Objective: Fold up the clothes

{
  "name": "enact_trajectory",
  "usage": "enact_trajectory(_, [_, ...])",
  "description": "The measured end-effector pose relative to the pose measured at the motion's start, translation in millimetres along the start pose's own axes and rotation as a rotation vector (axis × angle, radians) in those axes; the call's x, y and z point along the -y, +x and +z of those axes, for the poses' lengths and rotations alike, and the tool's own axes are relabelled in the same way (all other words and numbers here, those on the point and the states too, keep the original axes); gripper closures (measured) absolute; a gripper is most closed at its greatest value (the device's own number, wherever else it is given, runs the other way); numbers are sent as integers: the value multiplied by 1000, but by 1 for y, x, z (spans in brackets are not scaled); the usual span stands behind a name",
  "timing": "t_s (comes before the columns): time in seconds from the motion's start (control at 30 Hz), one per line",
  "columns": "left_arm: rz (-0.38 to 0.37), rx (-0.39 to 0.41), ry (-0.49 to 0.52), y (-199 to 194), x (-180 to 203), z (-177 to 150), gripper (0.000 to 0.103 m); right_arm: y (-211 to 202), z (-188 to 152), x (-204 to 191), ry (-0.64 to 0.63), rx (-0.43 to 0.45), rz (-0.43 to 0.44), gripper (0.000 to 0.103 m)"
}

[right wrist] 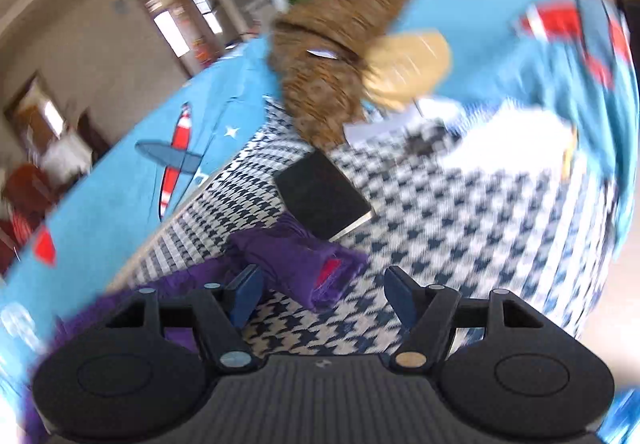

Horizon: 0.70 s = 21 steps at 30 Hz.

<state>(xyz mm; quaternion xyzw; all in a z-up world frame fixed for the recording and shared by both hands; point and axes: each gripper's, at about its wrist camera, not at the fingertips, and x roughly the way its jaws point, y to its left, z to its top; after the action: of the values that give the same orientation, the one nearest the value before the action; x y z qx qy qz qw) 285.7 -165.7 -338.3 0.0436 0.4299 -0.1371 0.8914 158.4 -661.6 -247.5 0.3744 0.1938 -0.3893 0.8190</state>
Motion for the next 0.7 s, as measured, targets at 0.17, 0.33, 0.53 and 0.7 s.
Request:
enact_trajectory(0.17, [8,2,19,2,5,-1,0,8,3,6,104,4,50,36])
enact_trajectory(0.33, [12,6,31,4,7,-2,0,18,6,-1,111,42,59,37])
enact_trajectory(0.53, [16,9,38,5,8,-2,0,40,9,3,154,16,61,82])
enact_trajectory(0.7, [16,11,42,6,8,-2,0,18,12,-21,-31,163,64,94])
